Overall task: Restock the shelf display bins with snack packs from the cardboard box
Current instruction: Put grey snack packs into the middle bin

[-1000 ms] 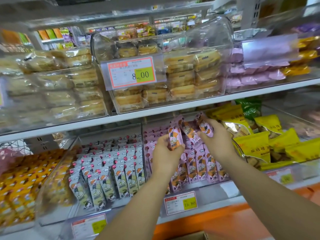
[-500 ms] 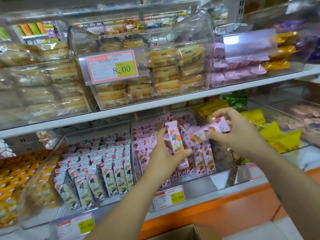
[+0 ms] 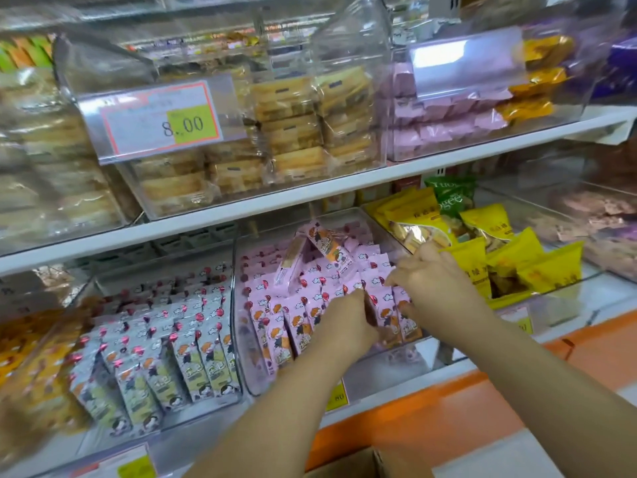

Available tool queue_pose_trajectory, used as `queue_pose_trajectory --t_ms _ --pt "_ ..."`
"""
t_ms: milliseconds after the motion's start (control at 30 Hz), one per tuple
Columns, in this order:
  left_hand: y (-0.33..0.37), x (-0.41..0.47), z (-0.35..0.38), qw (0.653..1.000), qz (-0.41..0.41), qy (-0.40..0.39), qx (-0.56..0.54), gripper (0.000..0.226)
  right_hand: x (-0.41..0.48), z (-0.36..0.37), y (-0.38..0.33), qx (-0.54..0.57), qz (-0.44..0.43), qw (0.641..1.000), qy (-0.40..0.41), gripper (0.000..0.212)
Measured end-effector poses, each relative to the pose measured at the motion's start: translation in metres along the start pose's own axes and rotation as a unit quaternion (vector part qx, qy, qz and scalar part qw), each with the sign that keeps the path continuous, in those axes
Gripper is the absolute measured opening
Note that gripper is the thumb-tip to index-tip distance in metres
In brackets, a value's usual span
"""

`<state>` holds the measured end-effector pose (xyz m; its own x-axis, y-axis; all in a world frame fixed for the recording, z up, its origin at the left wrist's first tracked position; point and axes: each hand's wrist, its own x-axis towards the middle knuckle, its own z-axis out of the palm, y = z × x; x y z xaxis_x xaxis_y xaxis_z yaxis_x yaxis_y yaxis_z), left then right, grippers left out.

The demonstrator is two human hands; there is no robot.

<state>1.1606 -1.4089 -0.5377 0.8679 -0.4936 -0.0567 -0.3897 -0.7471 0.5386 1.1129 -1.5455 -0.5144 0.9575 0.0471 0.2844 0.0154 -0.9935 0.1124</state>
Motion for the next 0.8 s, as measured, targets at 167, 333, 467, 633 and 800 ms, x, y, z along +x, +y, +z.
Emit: queue_pose_trajectory --t_ms 167,333,467,633,800 --pt "-0.004 0.007 0.002 1.0 0.001 -0.001 -0.013 0.038 0.003 0.001 0.002 0.028 0.007 1.0 -0.005 0.048" --pt "-0.014 -0.004 -0.02 0.998 0.01 0.01 -0.065 0.036 0.006 -0.008 -0.005 0.065 0.031 0.996 0.043 0.042" --pt "-0.03 -0.02 -0.051 0.993 0.017 0.096 -0.065 0.015 0.019 -0.009 -0.023 0.166 0.032 0.984 0.058 0.04" --pt "-0.048 -0.016 -0.079 0.976 -0.006 0.217 -0.026 0.022 0.042 -0.001 -0.044 0.255 0.074 0.961 0.077 0.048" --pt "-0.043 0.002 -0.08 0.975 -0.047 0.199 0.085 0.032 0.058 0.003 -0.055 0.276 0.131 0.949 0.08 0.045"
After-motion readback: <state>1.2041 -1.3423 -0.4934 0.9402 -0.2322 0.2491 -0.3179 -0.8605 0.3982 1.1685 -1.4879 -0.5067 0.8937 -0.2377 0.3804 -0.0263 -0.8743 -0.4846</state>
